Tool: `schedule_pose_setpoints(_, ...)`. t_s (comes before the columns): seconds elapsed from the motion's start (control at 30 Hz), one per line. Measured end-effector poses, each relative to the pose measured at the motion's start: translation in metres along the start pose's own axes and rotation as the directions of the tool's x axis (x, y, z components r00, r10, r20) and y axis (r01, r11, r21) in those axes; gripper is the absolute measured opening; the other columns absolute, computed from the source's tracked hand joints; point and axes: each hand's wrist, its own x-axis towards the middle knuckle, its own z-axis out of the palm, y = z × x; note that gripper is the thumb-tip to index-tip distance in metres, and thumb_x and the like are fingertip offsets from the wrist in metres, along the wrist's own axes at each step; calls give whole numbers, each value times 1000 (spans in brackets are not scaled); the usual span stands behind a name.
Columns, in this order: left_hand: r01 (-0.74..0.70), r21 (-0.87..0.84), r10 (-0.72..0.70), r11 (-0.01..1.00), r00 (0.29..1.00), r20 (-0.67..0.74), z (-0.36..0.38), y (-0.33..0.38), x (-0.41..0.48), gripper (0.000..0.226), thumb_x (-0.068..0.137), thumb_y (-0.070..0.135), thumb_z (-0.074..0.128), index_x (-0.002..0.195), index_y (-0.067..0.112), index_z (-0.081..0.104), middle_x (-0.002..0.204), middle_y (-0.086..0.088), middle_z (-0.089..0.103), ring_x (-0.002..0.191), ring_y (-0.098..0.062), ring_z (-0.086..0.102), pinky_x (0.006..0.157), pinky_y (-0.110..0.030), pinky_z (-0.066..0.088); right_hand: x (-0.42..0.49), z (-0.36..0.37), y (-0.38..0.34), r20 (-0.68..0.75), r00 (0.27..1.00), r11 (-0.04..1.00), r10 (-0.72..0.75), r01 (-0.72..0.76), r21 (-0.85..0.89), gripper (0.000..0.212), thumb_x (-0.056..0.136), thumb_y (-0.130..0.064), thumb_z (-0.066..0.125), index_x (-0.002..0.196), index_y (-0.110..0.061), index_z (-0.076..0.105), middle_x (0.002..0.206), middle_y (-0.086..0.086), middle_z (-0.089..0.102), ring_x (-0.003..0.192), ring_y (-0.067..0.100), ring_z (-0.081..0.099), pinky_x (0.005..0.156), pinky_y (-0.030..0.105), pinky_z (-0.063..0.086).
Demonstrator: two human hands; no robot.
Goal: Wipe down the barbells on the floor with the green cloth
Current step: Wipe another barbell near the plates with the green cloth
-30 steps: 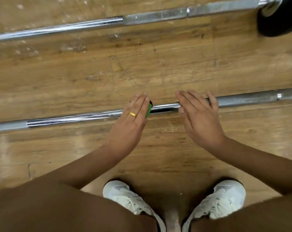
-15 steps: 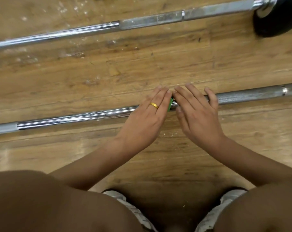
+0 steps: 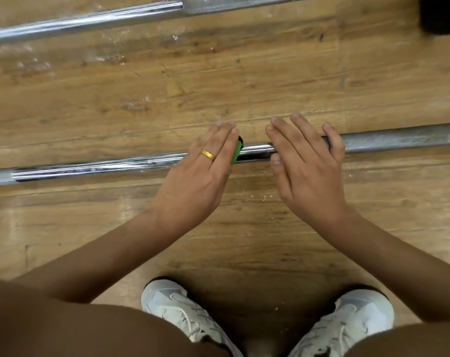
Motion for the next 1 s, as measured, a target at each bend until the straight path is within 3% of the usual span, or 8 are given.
schedule_pose_setpoints(0.17, 17, -20, -18, 1000, 1000, -25, 0, 5, 1, 59, 97, -6, 52, 152, -8, 31, 157, -24, 35, 151, -36, 27, 118, -52, 34, 1, -4, -1, 45, 999, 1000, 11, -11, 2, 41, 107, -29, 38, 144, -17, 53, 153, -4, 47, 146, 18, 36, 118, 52, 21)
schedule_pose_setpoints(0.37, -98, 11, 99, 995, 993, -63, 11, 18, 13, 67, 92, -6, 60, 152, -7, 29, 159, -24, 31, 151, -35, 24, 124, -46, 23, 0, -4, 1, 63, 998, 1000, 7, -5, -27, 42, 108, -29, 37, 147, -18, 49, 155, -5, 45, 148, 16, 33, 118, 51, 21)
schedule_pose_setpoints(0.63, -123, 0, 123, 992, 990, -71, 19, 17, 15, 72, 94, 0, 62, 155, -4, 24, 160, -22, 30, 152, -32, 24, 121, -46, 30, 0, -4, -5, 45, 998, 999, 34, -33, -16, 42, 106, -28, 38, 144, -17, 53, 151, -4, 49, 147, 17, 35, 118, 52, 21)
schedule_pose_setpoints(0.83, -85, 16, 86, 996, 995, -58, 12, 17, 10, 67, 93, -2, 61, 153, -6, 31, 158, -22, 35, 150, -33, 29, 119, -46, 33, -1, -7, -8, 48, 998, 999, 38, -37, -21, 41, 105, -26, 41, 144, -17, 53, 151, -3, 49, 146, 19, 35, 119, 52, 20)
schedule_pose_setpoints(1.0, 7, 24, -5, 1000, 997, -80, 4, 9, -4, 52, 101, 3, 49, 150, -8, 36, 155, -24, 40, 147, -36, 35, 120, -46, 32, -3, -8, -7, 57, 998, 999, 38, -38, -7, 41, 105, -26, 41, 144, -17, 52, 152, -3, 48, 147, 18, 34, 120, 50, 18)
